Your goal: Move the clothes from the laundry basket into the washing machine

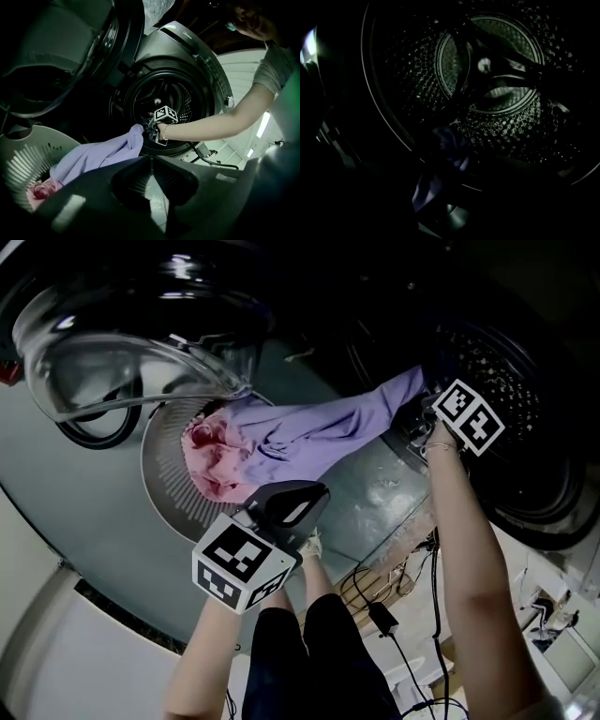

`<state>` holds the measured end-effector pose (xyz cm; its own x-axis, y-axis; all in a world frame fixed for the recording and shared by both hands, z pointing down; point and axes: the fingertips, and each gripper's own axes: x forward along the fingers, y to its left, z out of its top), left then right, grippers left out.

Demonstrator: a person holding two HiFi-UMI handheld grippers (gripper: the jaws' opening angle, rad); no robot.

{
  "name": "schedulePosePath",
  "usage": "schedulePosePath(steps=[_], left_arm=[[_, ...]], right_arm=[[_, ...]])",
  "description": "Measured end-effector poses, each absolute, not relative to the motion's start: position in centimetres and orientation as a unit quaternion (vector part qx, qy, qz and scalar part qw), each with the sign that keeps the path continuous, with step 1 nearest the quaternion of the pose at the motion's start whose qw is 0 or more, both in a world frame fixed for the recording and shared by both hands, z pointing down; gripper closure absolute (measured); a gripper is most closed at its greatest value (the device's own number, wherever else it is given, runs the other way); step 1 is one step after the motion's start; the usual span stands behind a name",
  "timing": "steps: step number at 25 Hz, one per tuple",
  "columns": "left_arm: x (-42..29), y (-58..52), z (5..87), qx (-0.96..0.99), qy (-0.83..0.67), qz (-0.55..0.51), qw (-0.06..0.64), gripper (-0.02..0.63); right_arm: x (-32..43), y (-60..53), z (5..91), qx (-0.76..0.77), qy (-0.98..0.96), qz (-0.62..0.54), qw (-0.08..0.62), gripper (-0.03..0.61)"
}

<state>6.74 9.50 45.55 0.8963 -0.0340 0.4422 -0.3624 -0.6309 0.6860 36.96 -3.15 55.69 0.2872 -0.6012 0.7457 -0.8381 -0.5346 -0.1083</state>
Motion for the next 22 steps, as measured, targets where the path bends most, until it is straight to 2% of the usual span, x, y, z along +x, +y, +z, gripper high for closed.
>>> schedulePosePath(steps=[1,2,8,15,19,21,22], left_arm=[[6.6,9.5,45.6,0.880,-0.115,0.198,0.415,0.597],[6.4,9.6,45.7,0.879,-0.119,0.198,0.416,0.597],[5.9,9.5,45.6,0.874,-0.138,0.202,0.420,0.597],[3.1,8.8,48.2,0.845,-0.212,0.231,0.434,0.612],[2.2,9.1,48.6,0.839,-0.223,0.229,0.441,0.612],[1.9,9.4,48.7,0.839,-0.222,0.228,0.441,0.612],[1.8,9.6,48.7,0.840,-0.221,0.228,0.441,0.612]], right_arm=[[37.0,-3.0,55.3,0.785,-0.458,0.391,0.146,0.142],[36.9,-2.9,54.7,0.782,-0.461,0.394,0.140,0.126],[29.8,0.4,52.2,0.732,-0.542,0.394,0.118,0.132],[16.6,7.9,56.3,0.645,-0.551,0.523,0.080,0.058],[9.2,9.7,59.1,0.577,-0.589,0.550,0.135,0.024],[7.1,9.3,60.3,0.560,-0.605,0.541,0.164,0.025],[6.7,9.1,60.7,0.560,-0.608,0.535,0.175,0.053]])
